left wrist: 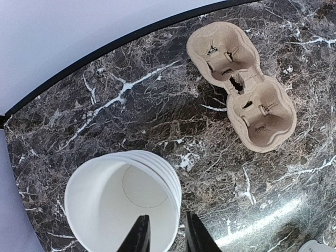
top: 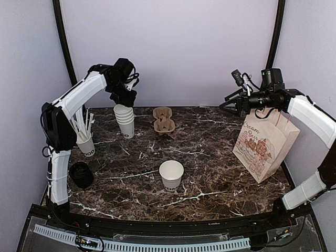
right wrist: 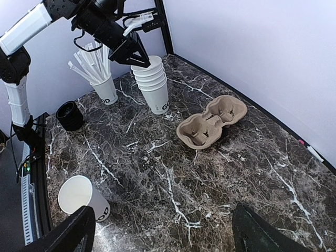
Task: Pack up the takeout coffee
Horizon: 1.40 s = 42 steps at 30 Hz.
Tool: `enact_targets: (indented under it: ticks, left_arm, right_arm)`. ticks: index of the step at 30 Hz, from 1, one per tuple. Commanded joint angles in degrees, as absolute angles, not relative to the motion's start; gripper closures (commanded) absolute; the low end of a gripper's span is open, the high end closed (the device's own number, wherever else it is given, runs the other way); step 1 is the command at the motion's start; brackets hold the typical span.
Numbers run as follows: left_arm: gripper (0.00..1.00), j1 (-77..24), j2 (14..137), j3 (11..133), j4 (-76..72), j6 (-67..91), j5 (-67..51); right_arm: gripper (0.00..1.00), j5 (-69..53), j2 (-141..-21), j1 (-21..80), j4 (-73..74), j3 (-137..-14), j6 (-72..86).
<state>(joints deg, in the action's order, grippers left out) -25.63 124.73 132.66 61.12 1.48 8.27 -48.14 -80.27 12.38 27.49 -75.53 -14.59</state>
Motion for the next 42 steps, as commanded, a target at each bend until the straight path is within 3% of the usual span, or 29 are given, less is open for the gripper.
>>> enact_targets:
  ticks: [1, 9, 23, 29, 35, 42]
  left_arm:
    - [0.7, -26.5, 120.8, 136.1, 63.2, 1.8, 9.6]
    - [0.58, -32.1, 108.6, 128.1, 64.8, 4.5, 14.6]
    - [0.59, -41.2, 78.8, 85.8, 70.0, 24.2, 12.9]
    - [0.6, -41.6, 68.3, 66.4, 65.6, 30.7, 8.0]
    - [0.57, -41.7, 65.9, 56.2, 63.1, 36.0, 9.6]
    - [0.52, -41.4, 66.4, 52.5, 61.5, 38.7, 14.9]
  right_arm:
    - [0.09, -48.7, -79.1, 12.7, 28.1, -76.8, -15.0]
    - [0.09, -48.6, -81.0, 13.2, 29.7, -79.7, -16.0]
    - [0.1, -46.2, -85.7, 18.3, 33.6, -83.9, -19.7]
    - [0.11, -45.3, -86.9, 20.3, 34.4, -84.8, -20.6]
    - [0.11, -44.1, -86.8, 21.7, 35.1, -84.7, -21.3]
    - [0.11, -43.2, -85.7, 22.0, 34.9, -83.4, -21.6]
